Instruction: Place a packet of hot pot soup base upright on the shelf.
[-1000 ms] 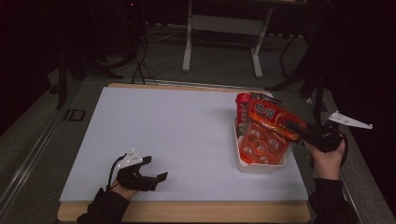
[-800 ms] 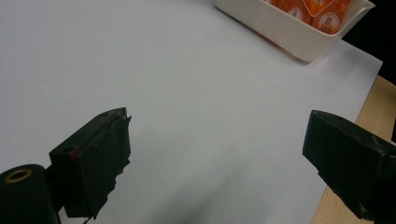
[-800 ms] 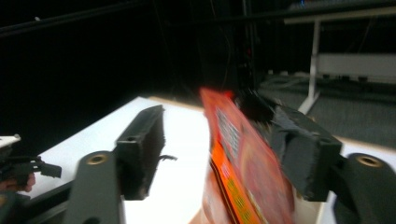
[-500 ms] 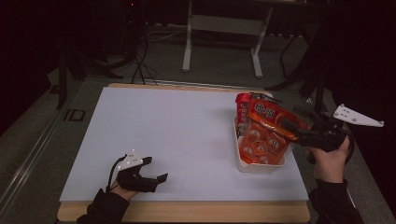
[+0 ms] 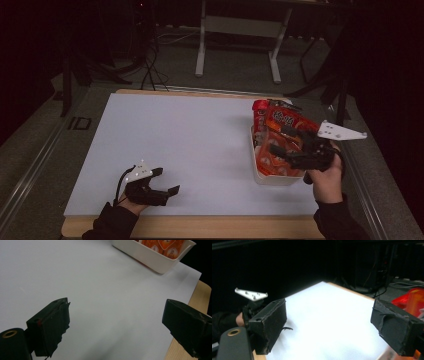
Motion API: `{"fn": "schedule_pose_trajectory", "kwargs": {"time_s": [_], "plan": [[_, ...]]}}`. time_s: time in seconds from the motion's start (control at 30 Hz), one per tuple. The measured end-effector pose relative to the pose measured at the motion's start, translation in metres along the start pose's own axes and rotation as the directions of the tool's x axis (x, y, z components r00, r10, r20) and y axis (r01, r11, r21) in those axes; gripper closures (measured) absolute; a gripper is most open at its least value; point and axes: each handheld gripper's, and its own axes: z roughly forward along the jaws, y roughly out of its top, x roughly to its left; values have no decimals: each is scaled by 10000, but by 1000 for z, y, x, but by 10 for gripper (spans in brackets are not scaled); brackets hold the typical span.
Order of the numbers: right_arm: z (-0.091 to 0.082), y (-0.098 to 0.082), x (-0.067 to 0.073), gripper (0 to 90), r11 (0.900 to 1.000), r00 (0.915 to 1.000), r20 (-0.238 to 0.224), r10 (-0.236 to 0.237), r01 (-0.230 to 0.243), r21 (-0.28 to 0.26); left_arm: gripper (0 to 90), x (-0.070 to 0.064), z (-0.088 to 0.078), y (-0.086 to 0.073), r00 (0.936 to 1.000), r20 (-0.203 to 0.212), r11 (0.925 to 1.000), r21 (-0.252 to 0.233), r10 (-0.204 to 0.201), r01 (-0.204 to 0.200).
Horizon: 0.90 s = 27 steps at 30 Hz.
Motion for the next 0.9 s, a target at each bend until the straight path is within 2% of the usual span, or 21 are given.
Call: {"fn": "schedule_pose_trajectory", "kwargs": {"time_s": [0.2, 0.4, 0.67, 0.9], "plan": [[26, -18, 4, 130, 9984, 9993, -360, -95, 115, 559, 78, 0, -1, 0, 10000, -7, 10000, -41, -15, 15], [43, -32, 11, 130, 9957, 9978, -652, -132, 191, 909, 78, 0, -1, 0, 10000, -11, 10000, -62, 28, -28], [55, -49, 16, 131, 9949, 9967, -811, 1, 81, 1008, 78, -1, -2, 1, 9999, 23, 9998, -176, 112, -111], [59, -64, 19, 131, 9905, 9955, -922, 199, -71, 1370, 78, 0, -2, 0, 9999, 32, 9998, -171, 119, -119]]}}
